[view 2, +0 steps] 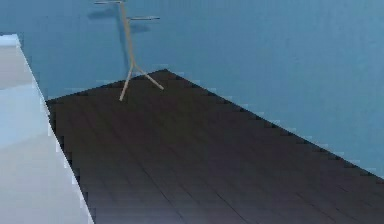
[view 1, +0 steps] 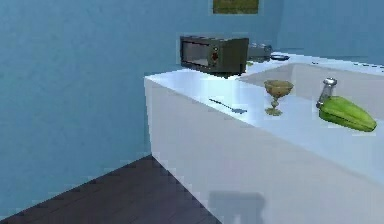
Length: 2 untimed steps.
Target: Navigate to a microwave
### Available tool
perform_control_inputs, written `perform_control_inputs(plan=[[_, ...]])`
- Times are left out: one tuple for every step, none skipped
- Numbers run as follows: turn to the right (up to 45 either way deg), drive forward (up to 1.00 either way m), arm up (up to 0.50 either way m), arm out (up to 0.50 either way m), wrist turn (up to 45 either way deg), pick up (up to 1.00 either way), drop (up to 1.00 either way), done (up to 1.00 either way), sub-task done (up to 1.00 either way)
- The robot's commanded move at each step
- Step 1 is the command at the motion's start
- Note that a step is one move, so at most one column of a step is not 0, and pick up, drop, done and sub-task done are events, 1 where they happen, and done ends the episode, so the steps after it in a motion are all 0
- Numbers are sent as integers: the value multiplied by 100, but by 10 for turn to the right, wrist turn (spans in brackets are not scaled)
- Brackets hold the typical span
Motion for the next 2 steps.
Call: perform_control_inputs(plan=[[60, 0, 0, 0, 0, 0, 0, 0, 0], [0, 30, 0, 0, 0, 0, 0, 0, 0]])
